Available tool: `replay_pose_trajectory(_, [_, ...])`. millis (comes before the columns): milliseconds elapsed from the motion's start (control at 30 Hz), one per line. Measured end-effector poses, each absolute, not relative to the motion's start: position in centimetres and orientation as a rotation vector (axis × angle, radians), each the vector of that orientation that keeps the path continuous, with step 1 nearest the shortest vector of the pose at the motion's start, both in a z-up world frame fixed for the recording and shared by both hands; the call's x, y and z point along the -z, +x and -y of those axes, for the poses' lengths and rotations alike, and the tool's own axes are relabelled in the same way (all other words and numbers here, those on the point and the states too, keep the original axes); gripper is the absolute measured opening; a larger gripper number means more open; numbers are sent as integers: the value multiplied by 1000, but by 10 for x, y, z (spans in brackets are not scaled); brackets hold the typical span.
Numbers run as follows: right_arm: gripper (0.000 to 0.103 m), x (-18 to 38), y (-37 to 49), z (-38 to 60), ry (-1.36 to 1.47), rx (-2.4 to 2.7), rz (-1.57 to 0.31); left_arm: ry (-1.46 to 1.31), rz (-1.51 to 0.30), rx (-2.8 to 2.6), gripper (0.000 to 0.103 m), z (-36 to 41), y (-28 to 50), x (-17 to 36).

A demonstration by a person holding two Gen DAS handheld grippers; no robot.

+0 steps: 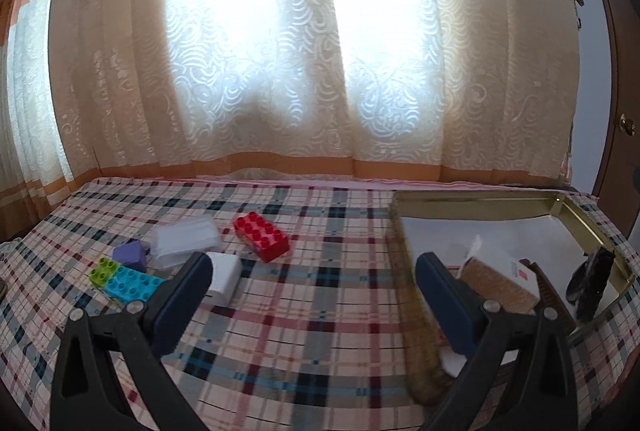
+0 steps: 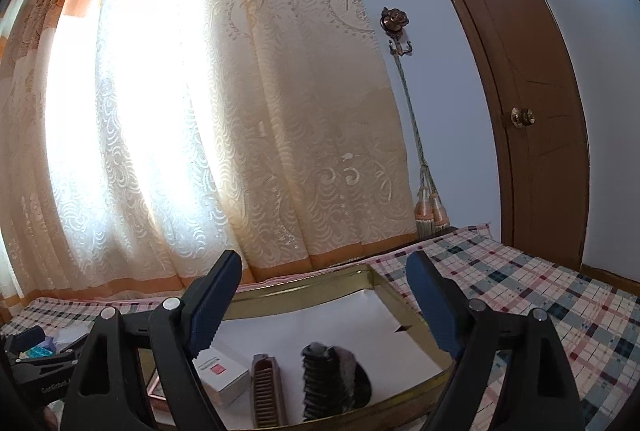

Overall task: Organize rigid objects
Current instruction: 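Withdraw both tools from the tray toward the blocks, then grasp the blue toy brick with the right tool while the left tool grasps the green brick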

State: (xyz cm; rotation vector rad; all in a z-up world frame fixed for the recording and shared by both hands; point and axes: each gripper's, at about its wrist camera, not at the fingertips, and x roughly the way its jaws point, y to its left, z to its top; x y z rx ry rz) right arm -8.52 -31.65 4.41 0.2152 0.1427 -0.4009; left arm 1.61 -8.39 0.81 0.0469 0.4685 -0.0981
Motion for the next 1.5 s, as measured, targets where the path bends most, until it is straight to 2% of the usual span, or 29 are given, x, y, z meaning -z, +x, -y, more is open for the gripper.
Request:
replay_pose_trajectory(500, [86, -42, -82, 266, 246, 330, -170, 34, -474, 48, 103, 31, 23, -7])
replay_pose_trajectory(1500, [86, -30, -19, 113, 189, -3, -357, 5, -505, -138, 103, -107, 54, -3])
